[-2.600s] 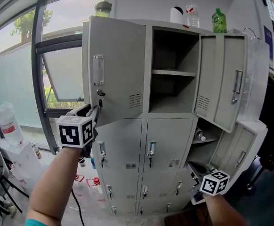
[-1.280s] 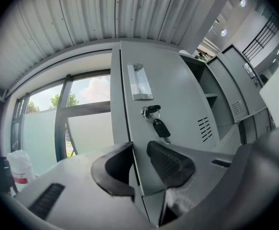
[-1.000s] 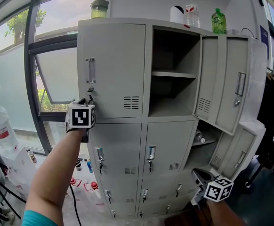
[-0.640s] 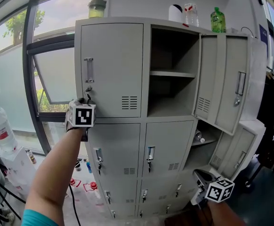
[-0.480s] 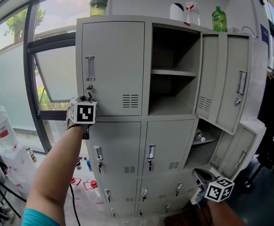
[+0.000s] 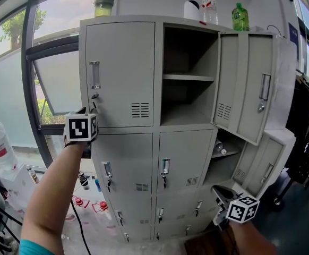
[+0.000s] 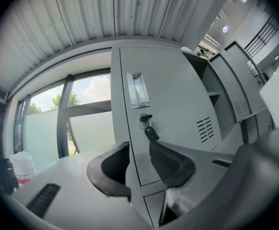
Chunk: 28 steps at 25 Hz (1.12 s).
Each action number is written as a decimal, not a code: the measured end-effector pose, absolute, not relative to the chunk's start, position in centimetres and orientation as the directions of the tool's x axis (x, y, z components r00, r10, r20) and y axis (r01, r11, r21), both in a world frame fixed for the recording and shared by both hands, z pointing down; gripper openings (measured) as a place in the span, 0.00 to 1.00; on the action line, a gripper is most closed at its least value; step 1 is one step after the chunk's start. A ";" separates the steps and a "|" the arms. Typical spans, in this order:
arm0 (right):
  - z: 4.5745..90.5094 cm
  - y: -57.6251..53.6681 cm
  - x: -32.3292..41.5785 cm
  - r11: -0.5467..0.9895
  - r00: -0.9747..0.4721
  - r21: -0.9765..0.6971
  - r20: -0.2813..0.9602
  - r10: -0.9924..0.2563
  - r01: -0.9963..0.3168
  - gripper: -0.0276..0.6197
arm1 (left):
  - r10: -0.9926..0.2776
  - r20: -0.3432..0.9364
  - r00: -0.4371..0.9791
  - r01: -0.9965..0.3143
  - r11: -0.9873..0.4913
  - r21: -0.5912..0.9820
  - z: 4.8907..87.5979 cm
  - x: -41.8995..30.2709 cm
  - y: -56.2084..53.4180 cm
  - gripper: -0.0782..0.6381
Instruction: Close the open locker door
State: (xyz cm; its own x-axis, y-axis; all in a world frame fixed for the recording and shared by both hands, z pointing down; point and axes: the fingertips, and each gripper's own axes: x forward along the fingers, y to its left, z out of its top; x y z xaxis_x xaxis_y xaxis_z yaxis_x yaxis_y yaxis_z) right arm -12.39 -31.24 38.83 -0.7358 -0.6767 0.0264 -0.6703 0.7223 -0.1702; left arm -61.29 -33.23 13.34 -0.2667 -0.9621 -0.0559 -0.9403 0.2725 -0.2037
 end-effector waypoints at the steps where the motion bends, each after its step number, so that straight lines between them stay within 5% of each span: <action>1: 38.7 -31.1 -12.5 0.723 -0.737 -0.169 0.025 -0.676 -0.670 0.04 | -0.966 -0.065 -0.249 -0.944 0.257 -0.205 13.3 -60.8 -32.5 0.28; 10: 37.2 -30.3 -10.1 0.709 -0.718 -0.168 -0.012 -0.696 -0.685 0.04 | -0.999 -0.049 0.007 -0.976 0.004 -0.216 16.5 -49.5 -27.6 0.28; 18: 35.1 -30.0 -2.0 0.688 -0.691 -0.135 -0.027 -0.722 -0.713 0.04 | -0.973 -0.023 0.230 -0.957 -0.222 -0.186 18.6 -31.7 -26.9 0.29; 28: 32.6 -31.9 10.2 0.725 -0.726 -0.095 -0.031 -0.687 -0.683 0.04 | -0.942 -0.026 0.335 -0.933 -0.328 -0.148 18.9 -9.6 -30.1 0.29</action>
